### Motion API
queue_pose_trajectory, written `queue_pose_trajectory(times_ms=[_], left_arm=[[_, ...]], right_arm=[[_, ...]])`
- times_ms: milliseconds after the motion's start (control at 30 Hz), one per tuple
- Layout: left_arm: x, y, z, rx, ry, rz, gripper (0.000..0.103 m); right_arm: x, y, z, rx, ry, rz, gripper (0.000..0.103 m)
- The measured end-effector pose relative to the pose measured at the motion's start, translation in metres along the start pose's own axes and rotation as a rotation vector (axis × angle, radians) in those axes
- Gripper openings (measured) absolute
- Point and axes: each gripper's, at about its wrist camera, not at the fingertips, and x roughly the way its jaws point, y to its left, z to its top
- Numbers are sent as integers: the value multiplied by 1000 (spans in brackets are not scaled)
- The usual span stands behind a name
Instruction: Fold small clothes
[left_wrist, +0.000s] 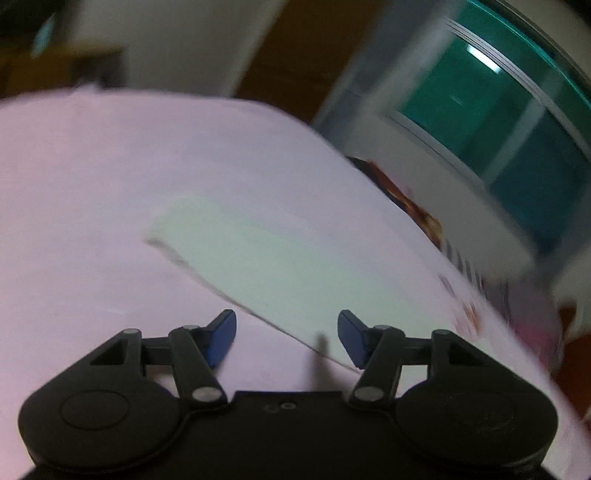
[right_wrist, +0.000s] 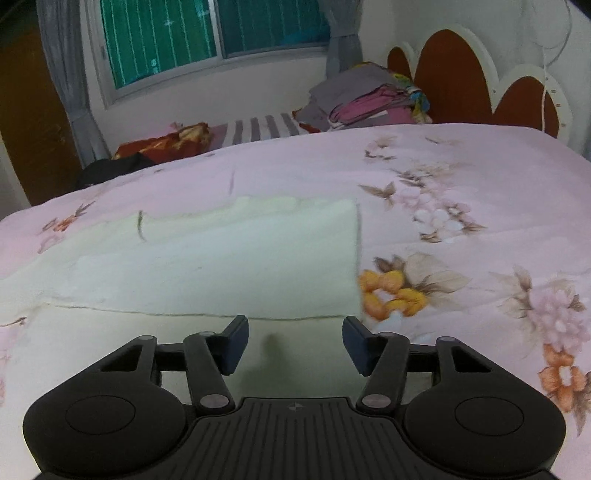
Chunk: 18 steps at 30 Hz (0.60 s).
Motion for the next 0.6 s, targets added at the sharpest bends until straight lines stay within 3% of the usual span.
queue_pose_trajectory(times_ms=[100, 233, 300, 367, 467, 533, 600], left_arm=[[8, 28, 11, -146, -6, -51, 44], [24, 44, 24, -240, -31, -79, 33], [35, 41, 30, -221, -22, -51, 3], [42, 35, 36, -209, -28, -71, 2], [28, 27, 49, -176, -153, -141, 2], [30, 26, 56, -169, -170, -103, 2], [48, 24, 57, -128, -114, -30, 2]], right_arm=[[2, 16, -1, -10, 1, 9, 57], [4, 28, 1, 8, 2, 11, 57], [4, 31, 4, 14, 1, 12, 57], [3, 34, 6, 8, -2, 18, 57], [3, 37, 8, 0, -8, 14, 57], [3, 38, 9, -2, -10, 12, 57], [4, 39, 10, -1, -10, 12, 57]])
